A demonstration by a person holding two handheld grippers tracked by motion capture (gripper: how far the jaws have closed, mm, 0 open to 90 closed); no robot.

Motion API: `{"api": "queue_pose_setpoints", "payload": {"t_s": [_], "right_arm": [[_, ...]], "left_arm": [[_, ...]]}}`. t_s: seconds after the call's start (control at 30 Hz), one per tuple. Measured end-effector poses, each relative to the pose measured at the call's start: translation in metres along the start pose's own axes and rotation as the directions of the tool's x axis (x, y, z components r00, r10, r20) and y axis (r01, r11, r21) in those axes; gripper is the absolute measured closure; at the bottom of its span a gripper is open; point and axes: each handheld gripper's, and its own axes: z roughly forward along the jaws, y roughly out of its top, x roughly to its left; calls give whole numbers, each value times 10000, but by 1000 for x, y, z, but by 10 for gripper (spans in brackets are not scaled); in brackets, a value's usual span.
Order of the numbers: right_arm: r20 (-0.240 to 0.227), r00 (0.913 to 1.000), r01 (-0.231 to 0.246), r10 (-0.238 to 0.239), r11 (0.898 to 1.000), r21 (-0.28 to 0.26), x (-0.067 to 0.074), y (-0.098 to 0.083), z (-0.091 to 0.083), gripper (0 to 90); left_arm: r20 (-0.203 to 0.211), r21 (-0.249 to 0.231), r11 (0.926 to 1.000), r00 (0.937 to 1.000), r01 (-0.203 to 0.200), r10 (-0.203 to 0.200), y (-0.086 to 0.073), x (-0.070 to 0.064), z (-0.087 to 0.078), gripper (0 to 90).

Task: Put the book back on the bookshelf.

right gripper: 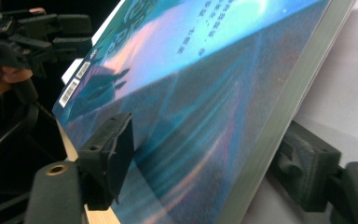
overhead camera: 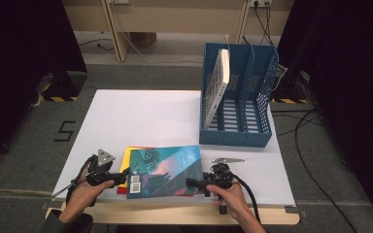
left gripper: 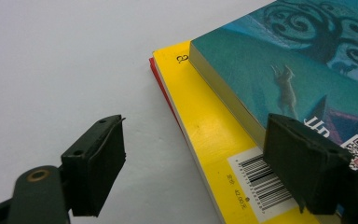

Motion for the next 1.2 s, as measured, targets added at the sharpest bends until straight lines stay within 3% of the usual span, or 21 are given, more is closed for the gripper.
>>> {"api": "queue_pose_setpoints", "payload": {"t_s": [0.03, 0.2, 0.27, 0.3, 0.33, 0.37, 0.53, 0.67, 0.8, 0.97, 1.03, 1.07, 1.1, 1.13, 1.2], "right_arm": [[155, 9999, 66, -68, 9999, 88, 3, 3, -1, 294], [42, 9999, -134, 135, 9996, -246, 2, 7, -6, 361], [20, 10000, -80, 83, 9950, -998, 4, 19, -17, 410], [20, 10000, -80, 83, 9950, -998, 4, 19, -17, 410], [47, 9999, 118, -112, 9887, -1497, 10, 32, -25, 427], [47, 9999, 118, -112, 9887, -1497, 10, 32, -25, 427], [376, 9973, 690, -628, 9777, -1985, 27, 68, -39, 509], [386, 9964, 821, -756, 9735, -2133, 37, 85, -38, 517], [655, 9912, 1264, -1153, 9707, -2042, 46, 92, -30, 538], [759, 9846, 1713, -1576, 9567, -2354, 53, 105, -29, 618], [884, 9752, 2187, -2030, 9458, -2402, 60, 117, -30, 635], [1057, 9668, 2517, -2326, 9384, -2369, 65, 125, -30, 646], [1301, 9468, 3173, -2943, 9215, -2242, 77, 141, -28, 674], [1301, 9468, 3173, -2943, 9215, -2242, 77, 141, -28, 674], [1327, 9294, 3664, -3445, 9050, -2163, 90, 154, -24, 702]], "left_arm": [[38, 11, 10000, 10000, 18, -18, 0, 0, 0, 214], [572, 71, 9977, 9961, 672, -675, -1, 3, 3, 258], [843, 22, 9964, 9929, 846, -844, -1, 1, 5, 345], [803, -35, 9966, 9934, 825, -819, 0, -2, 6, 345], [717, -111, 9969, 9945, 776, -766, 0, -5, 8, 345], [662, -158, 9973, 9953, 722, -710, 1, -8, 9, 344], [336, -373, 9979, 9981, 527, -515, 3, -21, 14, 322], [48, -514, 9978, 9992, 410, -408, 4, -27, 16, 316], [-51, -609, 9974, 9992, 384, -387, 5, -31, 18, 321], [-110, -651, 9968, 9988, 459, -467, 8, -32, 24, 264], [-116, -656, 9968, 9988, 464, -472, 12, -35, 30, 187], [-159, -682, 9964, 9985, 505, -517, 14, -36, 34, 154], [-299, -770, 9955, 9979, 554, -579, 16, -38, 37, 177], [-459, -812, 9953, 9974, 522, -560, 19, -39, 39, 177], [-428, -839, 9940, 9964, 695, -733, 24, -38, 45, 146]]}}
